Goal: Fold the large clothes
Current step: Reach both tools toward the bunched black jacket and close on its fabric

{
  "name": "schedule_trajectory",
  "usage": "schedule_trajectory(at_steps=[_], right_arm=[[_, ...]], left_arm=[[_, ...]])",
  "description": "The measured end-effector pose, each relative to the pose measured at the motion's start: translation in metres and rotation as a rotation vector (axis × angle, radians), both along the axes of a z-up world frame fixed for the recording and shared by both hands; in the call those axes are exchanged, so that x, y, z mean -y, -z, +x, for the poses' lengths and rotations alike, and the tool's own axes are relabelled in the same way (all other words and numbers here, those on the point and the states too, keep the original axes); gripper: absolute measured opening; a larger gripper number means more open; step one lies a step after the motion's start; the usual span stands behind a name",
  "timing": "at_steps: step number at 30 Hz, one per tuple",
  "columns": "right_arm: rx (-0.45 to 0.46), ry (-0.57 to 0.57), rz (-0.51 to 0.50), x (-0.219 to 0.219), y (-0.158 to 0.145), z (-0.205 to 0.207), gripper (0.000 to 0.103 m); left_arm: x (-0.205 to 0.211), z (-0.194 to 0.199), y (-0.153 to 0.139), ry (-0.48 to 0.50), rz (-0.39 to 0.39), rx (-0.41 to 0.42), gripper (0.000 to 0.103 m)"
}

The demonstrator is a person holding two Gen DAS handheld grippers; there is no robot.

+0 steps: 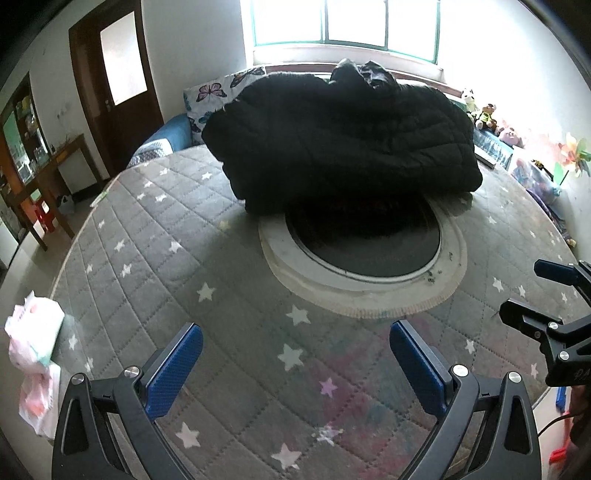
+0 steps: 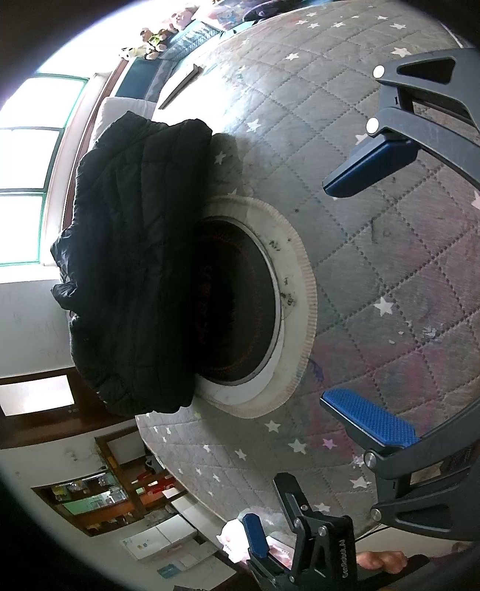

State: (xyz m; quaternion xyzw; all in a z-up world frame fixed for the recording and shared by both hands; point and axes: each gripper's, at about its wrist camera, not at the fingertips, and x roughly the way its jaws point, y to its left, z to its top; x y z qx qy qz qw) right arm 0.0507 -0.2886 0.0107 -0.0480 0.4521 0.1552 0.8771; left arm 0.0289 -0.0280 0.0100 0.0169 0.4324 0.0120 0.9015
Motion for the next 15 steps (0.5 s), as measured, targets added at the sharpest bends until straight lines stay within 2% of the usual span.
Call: schedule_trajectory(at_steps=[7, 15], right_arm=[[-0.008, -0.072, 0.012, 0.003, -0.014, 0.021, 0.103], [0.016, -0.114, -0.003, 0.011, -0.044, 0.070, 0.103]], left_arm=[[-0.013, 0.025, -0.025, 0.022, 0.057, 0.033, 0.101], [-0.031, 0.079, -0.055, 0.040, 0.094, 0.040, 0.101]])
